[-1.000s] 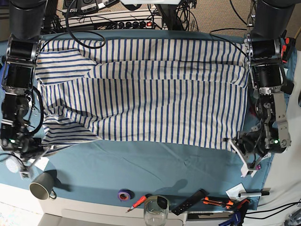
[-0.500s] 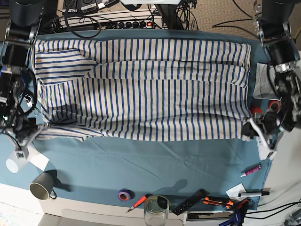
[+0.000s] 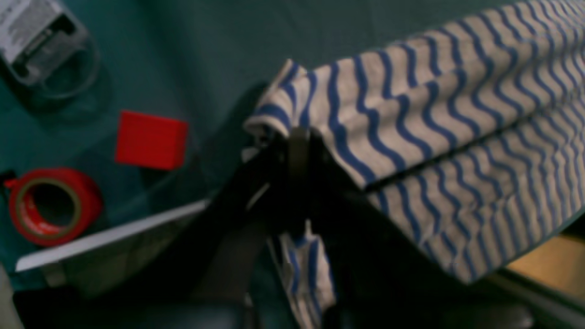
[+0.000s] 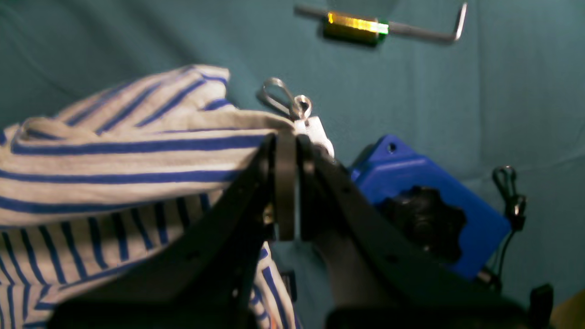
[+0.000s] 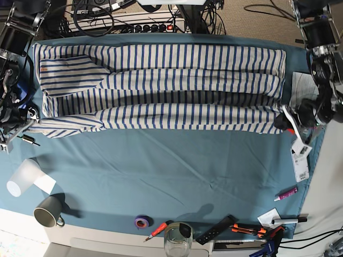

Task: Fold the T-shirt properly
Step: 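Lift both hem corners and fold the hem over toward the collar, then lower the folded hem onto the shirt and release both grippers, then grasp the shirt end near the right gripper and tuck it inward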

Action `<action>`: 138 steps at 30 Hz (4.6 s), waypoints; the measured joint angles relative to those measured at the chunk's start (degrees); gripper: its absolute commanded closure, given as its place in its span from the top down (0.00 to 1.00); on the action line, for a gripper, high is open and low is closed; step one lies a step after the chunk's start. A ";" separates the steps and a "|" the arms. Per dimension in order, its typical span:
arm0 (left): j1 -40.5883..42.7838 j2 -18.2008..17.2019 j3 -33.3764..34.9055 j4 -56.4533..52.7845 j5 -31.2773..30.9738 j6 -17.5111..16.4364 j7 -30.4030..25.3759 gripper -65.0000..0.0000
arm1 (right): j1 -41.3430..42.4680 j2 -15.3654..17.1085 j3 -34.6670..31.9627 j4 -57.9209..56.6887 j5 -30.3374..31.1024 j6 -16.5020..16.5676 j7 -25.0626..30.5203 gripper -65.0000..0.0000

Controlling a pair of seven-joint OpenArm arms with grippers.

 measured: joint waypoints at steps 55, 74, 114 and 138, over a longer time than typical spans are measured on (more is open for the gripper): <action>18.47 0.02 -9.70 10.49 -3.19 -0.39 0.00 0.00 | -16.26 -0.15 10.49 15.23 7.02 10.73 -1.44 0.25; 18.47 0.02 -9.70 10.49 -3.43 -0.42 0.00 0.00 | -15.17 -3.91 -3.50 15.39 -6.34 11.96 7.61 0.29; 18.47 0.02 -9.70 10.49 -3.41 -0.42 -0.63 0.00 | -14.05 -3.80 -10.49 20.11 -9.53 6.75 0.85 0.00; 18.45 0.02 -9.70 10.54 -3.41 -0.39 -0.87 0.00 | -24.85 -3.82 12.85 26.16 1.95 9.62 -0.37 0.00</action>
